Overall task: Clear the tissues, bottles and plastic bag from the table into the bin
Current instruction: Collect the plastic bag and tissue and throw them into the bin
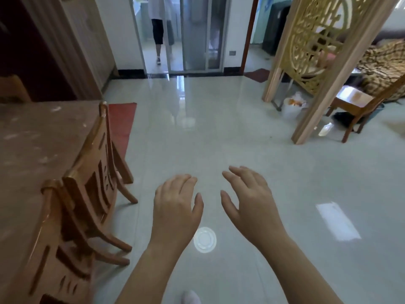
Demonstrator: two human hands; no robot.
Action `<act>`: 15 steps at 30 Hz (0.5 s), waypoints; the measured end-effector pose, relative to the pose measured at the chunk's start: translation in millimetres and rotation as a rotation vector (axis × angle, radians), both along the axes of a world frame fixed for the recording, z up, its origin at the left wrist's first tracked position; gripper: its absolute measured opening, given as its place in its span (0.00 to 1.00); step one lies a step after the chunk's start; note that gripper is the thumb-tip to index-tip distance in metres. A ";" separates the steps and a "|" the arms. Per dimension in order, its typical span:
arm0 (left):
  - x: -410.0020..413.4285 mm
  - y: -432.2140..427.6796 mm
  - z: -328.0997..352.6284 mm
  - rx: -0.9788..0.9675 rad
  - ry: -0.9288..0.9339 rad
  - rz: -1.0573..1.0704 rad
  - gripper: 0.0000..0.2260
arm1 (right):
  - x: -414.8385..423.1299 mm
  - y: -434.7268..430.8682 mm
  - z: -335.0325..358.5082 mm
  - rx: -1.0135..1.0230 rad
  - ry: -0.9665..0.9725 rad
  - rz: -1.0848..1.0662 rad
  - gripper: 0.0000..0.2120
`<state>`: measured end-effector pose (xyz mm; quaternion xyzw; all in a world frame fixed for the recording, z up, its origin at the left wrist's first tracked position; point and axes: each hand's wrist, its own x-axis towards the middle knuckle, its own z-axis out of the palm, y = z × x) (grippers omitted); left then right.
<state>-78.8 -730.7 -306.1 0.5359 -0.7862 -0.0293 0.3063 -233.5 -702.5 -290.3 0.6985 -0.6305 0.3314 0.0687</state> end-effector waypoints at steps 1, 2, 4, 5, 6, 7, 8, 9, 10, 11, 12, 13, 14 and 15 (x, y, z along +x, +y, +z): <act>0.1 -20.4 2.8 -0.007 -0.003 0.009 0.17 | 0.4 -21.9 1.6 0.001 0.001 0.015 0.18; 0.8 -39.9 5.9 -0.012 -0.003 0.015 0.17 | 0.8 -42.6 3.0 0.004 0.003 0.029 0.18; 2.4 -75.8 10.6 -0.025 0.005 0.034 0.17 | -0.6 -81.2 4.7 0.003 0.001 0.052 0.18; 2.6 -90.9 12.0 -0.031 0.006 0.047 0.17 | -2.6 -98.2 4.1 0.002 -0.002 0.059 0.18; 2.2 -104.7 13.2 -0.033 0.007 0.057 0.17 | -5.0 -114.4 3.3 0.002 -0.007 0.065 0.18; 1.5 -117.5 13.6 -0.036 0.003 0.064 0.17 | -7.3 -130.3 2.6 0.000 -0.011 0.073 0.17; 0.4 -130.5 12.8 -0.035 -0.007 0.068 0.17 | -9.0 -146.7 1.5 -0.004 -0.014 0.084 0.17; -1.1 -144.8 10.6 -0.030 -0.019 0.070 0.17 | -10.1 -164.5 -0.1 -0.009 -0.015 0.099 0.17; -3.2 -160.8 7.7 -0.025 -0.027 0.074 0.17 | -10.5 -183.2 -2.3 -0.016 -0.016 0.115 0.17; -5.7 -177.9 4.4 -0.023 -0.030 0.081 0.17 | -11.1 -202.2 -4.8 -0.022 -0.016 0.132 0.17; -8.2 -196.1 1.7 -0.020 -0.031 0.094 0.17 | -12.0 -222.0 -6.9 -0.022 -0.017 0.149 0.17; -11.0 -215.4 -0.1 -0.018 -0.032 0.111 0.17 | -13.7 -242.8 -8.6 -0.019 -0.017 0.166 0.17; -14.5 -236.0 -0.7 -0.019 -0.032 0.127 0.17 | -16.4 -264.7 -9.7 -0.018 -0.016 0.184 0.17; -18.7 -257.4 0.0 -0.028 -0.032 0.142 0.17 | -20.1 -287.9 -10.6 -0.021 -0.015 0.201 0.17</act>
